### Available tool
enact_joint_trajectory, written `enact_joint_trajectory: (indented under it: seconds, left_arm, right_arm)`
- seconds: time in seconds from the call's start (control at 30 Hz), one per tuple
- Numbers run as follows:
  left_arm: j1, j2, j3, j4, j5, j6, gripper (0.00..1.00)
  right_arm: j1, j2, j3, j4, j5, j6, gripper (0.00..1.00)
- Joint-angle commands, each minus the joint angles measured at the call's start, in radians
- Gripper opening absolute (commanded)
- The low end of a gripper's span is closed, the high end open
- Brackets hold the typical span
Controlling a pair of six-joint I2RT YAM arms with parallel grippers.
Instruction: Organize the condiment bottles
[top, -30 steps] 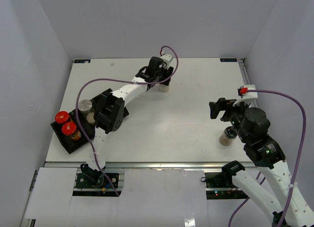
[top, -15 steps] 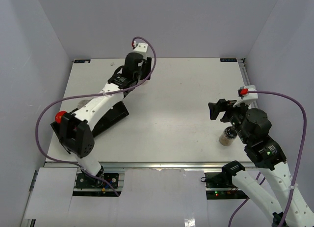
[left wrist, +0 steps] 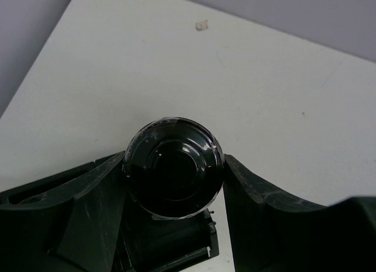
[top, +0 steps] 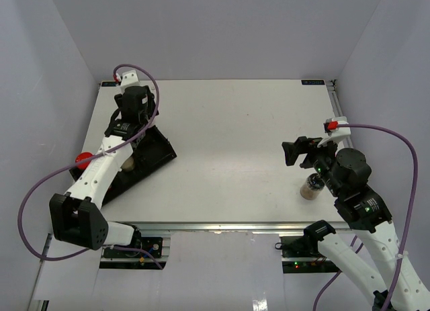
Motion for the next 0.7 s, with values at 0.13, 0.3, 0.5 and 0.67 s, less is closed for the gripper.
enact_joint_trajectory:
  seconds: [0.13, 0.3, 0.5, 0.67]
  left_arm:
    - [0.036, 0.018, -0.055, 0.043, -0.074, -0.09, 0.0]
    - [0.043, 0.022, -0.09, 0.071, -0.111, -0.093, 0.0]
    - [0.044, 0.025, -0.175, 0.156, -0.113, -0.112, 0.0]
    - [0.044, 0.031, -0.241, 0.236, -0.109, -0.115, 0.0]
  right_arm:
    - [-0.003, -0.001, -0.003, 0.052, -0.003, 0.001, 0.9]
    - [-0.003, -0.002, -0.017, 0.053, 0.011, -0.008, 0.9]
    - [-0.003, 0.0, -0.03, 0.065, 0.009, -0.008, 0.9]
    - [-0.002, -0.005, -0.041, 0.069, 0.019, -0.015, 0.9]
